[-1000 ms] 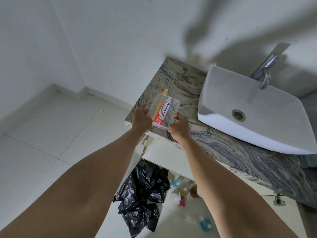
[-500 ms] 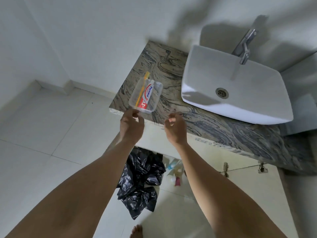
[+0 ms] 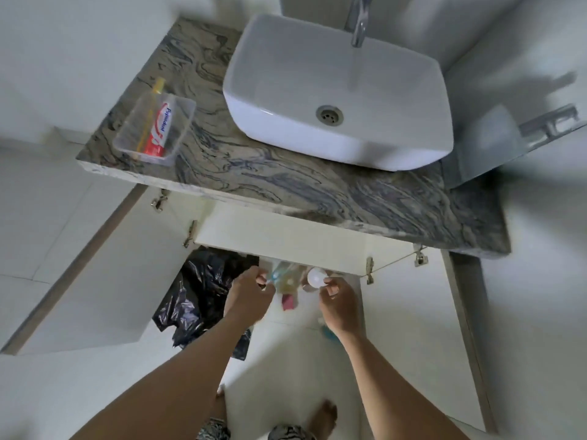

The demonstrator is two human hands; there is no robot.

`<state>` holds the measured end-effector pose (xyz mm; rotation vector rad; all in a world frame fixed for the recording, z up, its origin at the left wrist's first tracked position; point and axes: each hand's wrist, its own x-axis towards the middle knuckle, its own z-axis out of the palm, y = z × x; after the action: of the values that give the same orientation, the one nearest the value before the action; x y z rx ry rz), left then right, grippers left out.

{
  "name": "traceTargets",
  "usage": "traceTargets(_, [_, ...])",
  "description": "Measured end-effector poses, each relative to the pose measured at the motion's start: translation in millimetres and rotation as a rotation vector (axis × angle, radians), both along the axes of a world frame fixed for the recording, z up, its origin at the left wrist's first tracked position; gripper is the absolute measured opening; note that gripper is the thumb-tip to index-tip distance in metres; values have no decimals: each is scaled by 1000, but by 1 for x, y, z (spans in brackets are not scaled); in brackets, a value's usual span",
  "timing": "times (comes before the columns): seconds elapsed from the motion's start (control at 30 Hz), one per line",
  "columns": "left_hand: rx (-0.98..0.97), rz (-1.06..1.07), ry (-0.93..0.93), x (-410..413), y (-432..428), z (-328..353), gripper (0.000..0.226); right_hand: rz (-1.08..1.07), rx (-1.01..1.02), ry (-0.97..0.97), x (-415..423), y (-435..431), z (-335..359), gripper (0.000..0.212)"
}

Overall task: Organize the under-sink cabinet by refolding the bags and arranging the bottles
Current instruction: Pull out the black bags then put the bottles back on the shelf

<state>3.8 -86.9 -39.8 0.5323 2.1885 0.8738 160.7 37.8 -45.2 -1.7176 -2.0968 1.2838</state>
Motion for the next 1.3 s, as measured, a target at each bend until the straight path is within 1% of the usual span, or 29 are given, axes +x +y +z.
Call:
traceTargets(0.1, [-60,-57,-30,39,20,-34,27,-57,-28,12,34,25,-36,20])
traceTargets(0.2, [-117,-99,-33,69,37,-85,28,-76,-52,29,57,47,-82,19])
traceTargets(0.27, [-145,-96,-28,85,46,-127,29,-108,-89,51,72,59,-120,16])
traceTargets(0.33, [-166,-106,-39,98,54,-174,31,-123,-77,40,88,69,-162,15])
traceTargets(0.5, [-130,-124,-41,111,83,-301,26,-116,-89,9,107,87,-285,12])
traceTargets(0.63, [-83,-131,-48,107,115,-411,31,-60,-42,-59,102,106,-387,18])
traceTargets(0.7, [-45,-140,-34,104,131,-458,36,-32,-42,-66,93,121,-435,26])
traceTargets(0.83, [45,-189,21,99,164,-521,48,-74,-83,63,74,153,-510,51])
traceTargets(0.93, [102,-196,79,98,183,-559,66,32,-80,221,65,165,-539,66])
traceTargets(0.97, [123,-195,95,97,188,-570,69,90,-78,260,64,168,-547,71])
traceTargets(1.03, [202,-191,104,94,195,-584,65,193,-51,299,61,174,-562,78])
traceTargets(1.07, [251,-190,101,93,197,-588,60,221,-36,293,59,177,-568,79])
traceTargets(1.13, [324,-183,104,90,200,-595,50,231,-70,305,58,183,-575,76])
traceTargets(1.2, [360,-177,128,89,199,-598,50,247,-94,336,57,182,-573,70])
traceTargets(1.3, [369,-204,155,88,195,-595,56,245,-81,348,58,173,-565,68])
